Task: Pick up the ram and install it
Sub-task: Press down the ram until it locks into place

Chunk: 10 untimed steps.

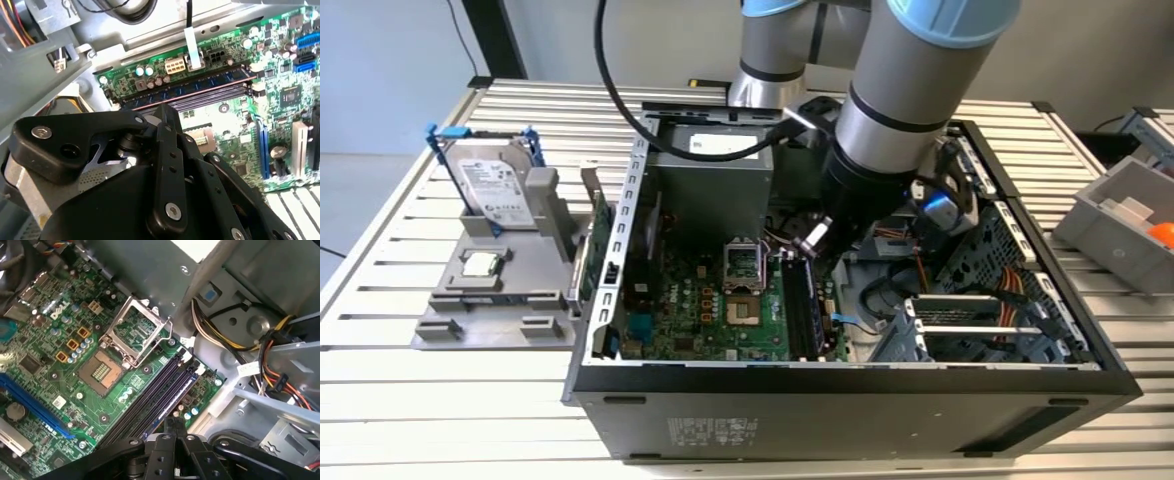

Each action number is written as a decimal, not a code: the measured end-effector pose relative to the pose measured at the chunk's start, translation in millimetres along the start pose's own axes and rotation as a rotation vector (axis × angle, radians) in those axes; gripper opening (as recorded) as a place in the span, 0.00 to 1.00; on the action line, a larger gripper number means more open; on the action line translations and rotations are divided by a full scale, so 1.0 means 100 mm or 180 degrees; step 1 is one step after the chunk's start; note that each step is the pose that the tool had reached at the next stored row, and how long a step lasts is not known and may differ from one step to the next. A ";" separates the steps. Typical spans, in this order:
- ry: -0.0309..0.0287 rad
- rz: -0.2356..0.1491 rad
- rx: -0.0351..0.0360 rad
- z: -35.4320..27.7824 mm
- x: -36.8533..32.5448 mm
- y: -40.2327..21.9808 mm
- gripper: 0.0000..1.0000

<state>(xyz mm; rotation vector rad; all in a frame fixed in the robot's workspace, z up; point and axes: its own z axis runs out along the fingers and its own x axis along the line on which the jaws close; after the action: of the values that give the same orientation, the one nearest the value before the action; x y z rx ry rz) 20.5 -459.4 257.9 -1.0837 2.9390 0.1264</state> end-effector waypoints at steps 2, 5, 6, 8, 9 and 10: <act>0.0007 -0.0094 -0.0003 -0.001 0.000 -0.001 0.00; 0.0018 -0.0244 -0.0008 -0.001 -0.002 -0.002 0.00; 0.0022 -0.0295 -0.0010 -0.001 -0.002 -0.002 0.00; 0.0029 -0.0395 -0.0013 -0.001 -0.002 -0.002 0.00; 0.0033 -0.0444 -0.0015 0.000 -0.002 -0.003 0.00; 0.0036 -0.0493 -0.0017 -0.001 -0.002 -0.003 0.00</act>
<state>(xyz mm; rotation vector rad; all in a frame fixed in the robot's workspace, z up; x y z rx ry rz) 20.9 -459.5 258.0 -1.3114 2.8516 0.1271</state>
